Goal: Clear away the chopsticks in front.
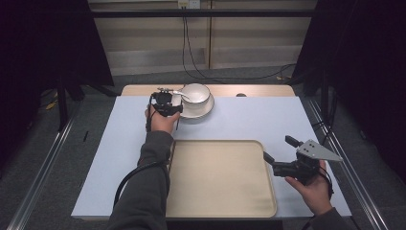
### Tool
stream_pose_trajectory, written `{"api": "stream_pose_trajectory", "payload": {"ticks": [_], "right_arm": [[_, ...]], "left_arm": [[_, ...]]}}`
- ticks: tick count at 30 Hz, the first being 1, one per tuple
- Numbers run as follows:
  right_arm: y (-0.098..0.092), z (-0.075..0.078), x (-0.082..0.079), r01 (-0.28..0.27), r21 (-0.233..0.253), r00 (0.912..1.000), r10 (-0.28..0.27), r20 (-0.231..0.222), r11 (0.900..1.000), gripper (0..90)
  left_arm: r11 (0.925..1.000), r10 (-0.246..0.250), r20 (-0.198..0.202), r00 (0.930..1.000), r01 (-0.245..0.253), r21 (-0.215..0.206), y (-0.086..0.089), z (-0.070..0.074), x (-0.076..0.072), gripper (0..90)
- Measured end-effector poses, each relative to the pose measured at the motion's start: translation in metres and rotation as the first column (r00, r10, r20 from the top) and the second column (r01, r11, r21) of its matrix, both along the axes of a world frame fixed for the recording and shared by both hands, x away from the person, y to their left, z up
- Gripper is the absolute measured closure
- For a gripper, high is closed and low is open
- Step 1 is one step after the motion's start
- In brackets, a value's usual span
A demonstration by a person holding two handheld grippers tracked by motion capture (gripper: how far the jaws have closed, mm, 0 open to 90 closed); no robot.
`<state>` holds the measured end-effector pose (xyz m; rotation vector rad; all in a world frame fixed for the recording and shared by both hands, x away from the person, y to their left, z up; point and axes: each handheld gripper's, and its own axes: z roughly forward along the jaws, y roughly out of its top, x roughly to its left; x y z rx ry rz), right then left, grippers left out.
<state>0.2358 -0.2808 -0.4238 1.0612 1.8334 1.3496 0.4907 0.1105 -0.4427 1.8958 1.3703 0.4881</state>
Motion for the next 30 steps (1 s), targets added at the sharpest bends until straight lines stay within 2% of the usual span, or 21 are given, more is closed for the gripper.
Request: {"api": "stream_pose_trajectory", "payload": {"ticks": [2,4,7,8,10,13,14,17,18,20,22,28,30], "right_arm": [[0.001,-0.001,0.001,0.01,0.0,1.0,-0.01,0.001,1.0,3.6],[0.0,-0.001,0.001,0.006,-0.002,1.0,-0.006,-0.004,1.0,3.6],[0.0,-0.001,0.001,0.01,-0.001,0.9999,-0.01,0.002,1.0,3.6],[0.0,-0.001,0.001,0.008,0.0,1.0,-0.008,0.001,1.0,3.6],[0.0,-0.001,0.001,0.009,-0.001,1.0,-0.009,-0.001,1.0,3.6],[0.0,-0.001,0.001,0.005,0.002,1.0,-0.005,-0.003,1.0,3.6],[0.0,-0.001,0.001,0.005,0.002,1.0,-0.005,-0.008,1.0,3.6],[0.001,-0.001,0.001,0.004,0.001,0.9999,-0.004,-0.01,1.0,3.6],[0.0,-0.001,0.001,0.006,-0.001,1.0,-0.006,-0.007,1.0,3.6],[0.0,-0.001,0.001,0.005,0.001,1.0,-0.005,-0.005,1.0,3.6],[0.0,-0.001,0.002,0.002,0.001,1.0,-0.002,-0.007,1.0,3.7],[-0.001,-0.001,0.001,0.007,0.003,1.0,-0.007,0.0,1.0,3.6],[-0.001,-0.001,0.001,0.006,0.004,1.0,-0.006,0.0,1.0,3.6]], "left_arm": [[0.9998,0.016,-0.007,0.9998,-0.016,-0.009,0.001,-0.004,0.003,57.8],[0.9992,0.029,-0.013,0.9995,-0.029,-0.027,0.002,-0.006,0.006,57.8],[0.9997,0.019,-0.013,0.9997,-0.019,-0.013,0.001,-0.007,0.01,58.3],[0.9989,0.033,-0.009,0.9994,-0.033,-0.031,-0.001,-0.008,0.012,58.3],[0.9989,0.034,-0.012,0.9994,-0.034,-0.032,-0.004,-0.009,0.014,58.8],[0.9997,0.016,-0.042,0.999,-0.016,-0.016,-0.006,-0.012,0.017,60.6],[0.9989,0.033,-0.05,0.9982,-0.034,-0.032,-0.008,-0.015,0.017,63.0],[0.9988,0.044,-0.069,0.9966,-0.045,-0.021,-0.01,-0.017,0.019,71.1],[0.9987,0.048,-0.078,0.9958,-0.049,-0.012,-0.011,-0.017,0.019,74.4],[0.9961,0.074,-0.096,0.9927,-0.078,-0.041,-0.013,-0.016,0.018,83.3],[0.9955,0.086,-0.095,0.9917,-0.09,-0.029,-0.013,-0.016,0.017,85.0],[0.9902,0.129,-0.135,0.9825,-0.135,-0.036,-0.011,-0.007,0.009,85.6],[0.9868,0.14,-0.149,0.9789,-0.15,-0.06,-0.009,-0.004,0.005,85.7]]}}
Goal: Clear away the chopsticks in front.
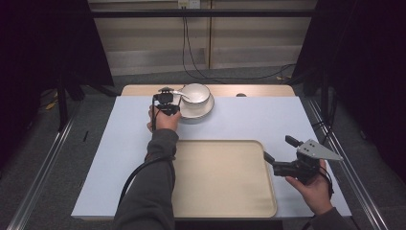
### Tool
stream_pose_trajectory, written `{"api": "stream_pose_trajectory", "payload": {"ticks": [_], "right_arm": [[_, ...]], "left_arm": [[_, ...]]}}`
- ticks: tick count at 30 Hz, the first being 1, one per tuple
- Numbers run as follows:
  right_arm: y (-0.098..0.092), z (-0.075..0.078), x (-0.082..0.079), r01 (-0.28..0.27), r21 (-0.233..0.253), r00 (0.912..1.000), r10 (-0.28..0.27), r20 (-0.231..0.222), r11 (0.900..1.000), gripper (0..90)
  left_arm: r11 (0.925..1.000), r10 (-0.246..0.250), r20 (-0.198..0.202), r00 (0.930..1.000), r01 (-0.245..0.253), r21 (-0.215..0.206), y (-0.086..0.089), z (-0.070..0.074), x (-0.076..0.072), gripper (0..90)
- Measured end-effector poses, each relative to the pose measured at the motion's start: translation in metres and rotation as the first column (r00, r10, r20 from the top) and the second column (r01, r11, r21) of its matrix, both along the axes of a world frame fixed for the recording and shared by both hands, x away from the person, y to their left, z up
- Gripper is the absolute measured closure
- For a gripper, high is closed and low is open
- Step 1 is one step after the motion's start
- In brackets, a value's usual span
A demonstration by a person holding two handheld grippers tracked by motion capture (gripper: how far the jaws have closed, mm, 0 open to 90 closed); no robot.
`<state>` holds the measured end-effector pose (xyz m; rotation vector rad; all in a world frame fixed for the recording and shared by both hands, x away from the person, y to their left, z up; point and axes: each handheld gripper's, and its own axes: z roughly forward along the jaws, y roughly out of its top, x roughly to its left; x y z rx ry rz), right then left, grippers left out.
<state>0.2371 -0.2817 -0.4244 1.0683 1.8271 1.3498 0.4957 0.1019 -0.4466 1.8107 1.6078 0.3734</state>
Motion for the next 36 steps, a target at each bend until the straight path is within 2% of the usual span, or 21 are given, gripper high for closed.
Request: {"api": "stream_pose_trajectory", "payload": {"ticks": [1,3,5,9,16,18,20,29,36], "right_arm": [[0.0,0.0,0.0,-0.003,0.0,1.0,0.003,0.001,1.0,3.6],[0.0,0.001,-0.001,0.001,-0.004,1.0,-0.001,0.003,1.0,3.7],[0.0,0.001,-0.001,0.0,0.004,1.0,0.0,-0.001,1.0,3.7],[0.001,0.0,0.0,0.003,-0.004,1.0,-0.003,0.003,1.0,3.7],[0.002,0.0,0.0,0.0,-0.008,1.0,0.0,-0.005,1.0,3.7],[0.002,0.0,0.0,0.002,-0.008,1.0,-0.002,-0.005,1.0,3.7],[0.002,0.0,0.0,-0.002,-0.007,1.0,0.002,-0.004,1.0,3.8],[0.003,-0.001,-0.001,-0.004,-0.012,1.0,0.004,-0.003,1.0,3.8],[0.003,-0.001,0.0,0.0,-0.012,1.0,0.0,-0.005,1.0,3.7]], "left_arm": [[0.9998,0.007,-0.006,1.0,-0.008,-0.02,0.001,0.002,-0.003,85.7],[0.9998,0.008,0.005,1.0,-0.008,-0.02,0.005,0.004,-0.01,85.7],[0.9987,0.011,-0.002,0.9999,-0.011,-0.05,0.01,0.006,-0.017,85.7],[0.9981,0.023,-0.004,0.9997,-0.023,-0.058,0.019,0.009,-0.034,85.7],[0.993,0.03,0.01,0.9995,-0.029,-0.115,0.031,0.018,-0.07,85.7],[0.9936,0.033,0.021,0.9992,-0.031,-0.109,0.034,0.022,-0.08,85.7],[0.9897,0.038,0.026,0.9989,-0.034,-0.139,0.037,0.024,-0.09,85.7],[0.9895,0.07,0.065,0.9954,-0.061,-0.131,0.047,0.026,-0.13,85.7],[0.9814,0.08,0.067,0.9945,-0.067,-0.18,0.053,0.022,-0.161,85.7]]}}
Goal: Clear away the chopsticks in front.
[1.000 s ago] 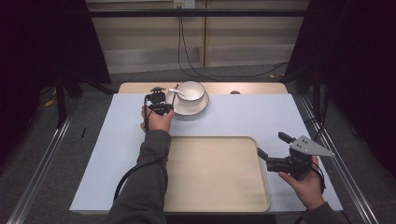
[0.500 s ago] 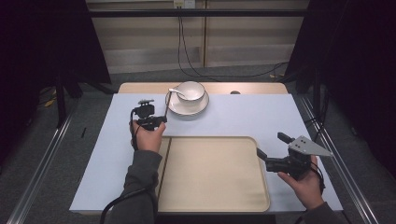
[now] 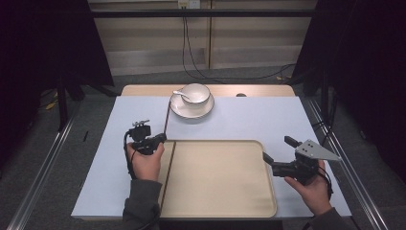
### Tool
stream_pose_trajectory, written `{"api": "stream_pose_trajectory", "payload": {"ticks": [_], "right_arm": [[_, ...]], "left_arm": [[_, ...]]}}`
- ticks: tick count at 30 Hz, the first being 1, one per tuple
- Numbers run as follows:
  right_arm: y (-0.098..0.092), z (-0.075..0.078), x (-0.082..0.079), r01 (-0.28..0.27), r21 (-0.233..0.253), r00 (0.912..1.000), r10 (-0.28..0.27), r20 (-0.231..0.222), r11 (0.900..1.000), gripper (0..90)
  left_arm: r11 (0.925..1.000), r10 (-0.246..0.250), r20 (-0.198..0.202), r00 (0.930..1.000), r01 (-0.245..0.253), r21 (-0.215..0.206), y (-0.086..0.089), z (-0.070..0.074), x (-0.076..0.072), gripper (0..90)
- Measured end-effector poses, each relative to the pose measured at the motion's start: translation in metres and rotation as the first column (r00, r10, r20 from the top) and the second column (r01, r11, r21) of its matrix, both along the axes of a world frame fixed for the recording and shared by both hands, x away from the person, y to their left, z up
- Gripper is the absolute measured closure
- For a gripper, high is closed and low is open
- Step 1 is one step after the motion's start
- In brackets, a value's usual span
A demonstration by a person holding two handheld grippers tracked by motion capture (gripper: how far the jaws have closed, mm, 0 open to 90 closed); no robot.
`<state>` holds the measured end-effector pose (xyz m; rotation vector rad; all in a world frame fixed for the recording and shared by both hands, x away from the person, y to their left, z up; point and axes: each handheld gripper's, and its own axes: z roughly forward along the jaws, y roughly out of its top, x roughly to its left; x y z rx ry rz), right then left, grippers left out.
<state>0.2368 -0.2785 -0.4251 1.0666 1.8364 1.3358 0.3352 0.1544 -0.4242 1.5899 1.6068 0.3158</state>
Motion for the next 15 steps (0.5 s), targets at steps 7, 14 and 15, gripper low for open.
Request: {"api": "stream_pose_trajectory", "payload": {"ticks": [7,14,15], "right_arm": [[0.001,0.0,-0.001,-0.002,-0.007,1.0,0.002,0.0,1.0,3.8],[0.001,0.0,-0.001,-0.003,-0.009,1.0,0.003,0.001,1.0,3.8],[0.001,0.0,-0.001,-0.003,-0.009,1.0,0.003,0.001,1.0,3.8]], "left_arm": [[0.9992,0.006,0.005,1.0,-0.006,-0.038,0.002,-0.005,-0.025,85.7],[0.999,0.008,0.001,1.0,-0.008,-0.044,0.002,-0.009,-0.044,85.7],[0.9991,0.005,-0.002,1.0,-0.005,-0.041,0.003,-0.009,-0.046,85.7]]}}
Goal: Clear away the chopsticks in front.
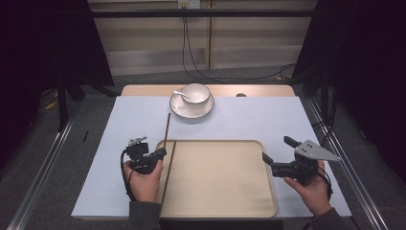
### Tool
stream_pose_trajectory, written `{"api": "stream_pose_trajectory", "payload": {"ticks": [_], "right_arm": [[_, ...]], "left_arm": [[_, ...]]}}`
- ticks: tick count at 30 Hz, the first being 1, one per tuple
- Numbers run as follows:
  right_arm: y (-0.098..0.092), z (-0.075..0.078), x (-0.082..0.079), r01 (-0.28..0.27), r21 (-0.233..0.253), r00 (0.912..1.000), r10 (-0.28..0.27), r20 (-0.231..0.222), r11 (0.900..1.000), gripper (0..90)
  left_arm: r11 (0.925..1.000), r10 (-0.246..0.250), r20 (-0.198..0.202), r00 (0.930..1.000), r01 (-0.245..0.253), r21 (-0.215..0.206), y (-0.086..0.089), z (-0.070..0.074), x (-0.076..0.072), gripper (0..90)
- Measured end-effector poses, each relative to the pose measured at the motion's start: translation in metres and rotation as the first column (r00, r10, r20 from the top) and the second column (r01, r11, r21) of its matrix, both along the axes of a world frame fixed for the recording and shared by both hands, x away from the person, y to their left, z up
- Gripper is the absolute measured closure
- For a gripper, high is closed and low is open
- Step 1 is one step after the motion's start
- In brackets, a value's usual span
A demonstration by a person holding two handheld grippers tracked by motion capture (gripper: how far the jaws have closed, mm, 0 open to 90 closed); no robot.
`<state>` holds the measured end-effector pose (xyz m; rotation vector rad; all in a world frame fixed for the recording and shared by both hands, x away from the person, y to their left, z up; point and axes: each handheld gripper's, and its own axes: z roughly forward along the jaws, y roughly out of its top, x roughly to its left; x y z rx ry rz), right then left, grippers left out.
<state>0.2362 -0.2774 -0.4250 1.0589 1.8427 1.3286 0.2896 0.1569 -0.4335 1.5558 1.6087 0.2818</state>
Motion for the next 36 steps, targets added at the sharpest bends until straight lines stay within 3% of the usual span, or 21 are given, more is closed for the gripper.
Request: {"api": "stream_pose_trajectory", "payload": {"ticks": [10,14,20,28,36], "right_arm": [[0.001,0.0,0.0,0.001,-0.001,1.0,-0.001,0.003,1.0,3.8],[0.001,0.0,-0.001,-0.008,0.002,1.0,0.008,0.003,1.0,3.8],[0.002,0.0,0.0,-0.008,0.0,0.9999,0.008,0.008,1.0,3.8],[0.002,0.001,-0.001,-0.008,-0.003,0.9999,0.008,0.008,1.0,3.9],[0.003,0.001,-0.001,-0.007,-0.003,1.0,0.007,0.003,1.0,3.9]], "left_arm": [[0.9998,0.011,0.001,0.9999,-0.011,-0.019,0.005,-0.006,-0.025,85.7],[0.999,0.005,-0.018,0.9998,-0.006,-0.045,0.005,-0.009,-0.035,85.7],[0.9992,-0.019,-0.05,0.9986,0.017,-0.036,0.005,-0.017,-0.048,85.7],[0.9992,-0.021,-0.102,0.9945,0.018,-0.035,0.007,-0.03,-0.056,85.7],[0.9996,-0.021,-0.138,0.9902,0.018,-0.02,0.007,-0.035,-0.055,85.6]]}}
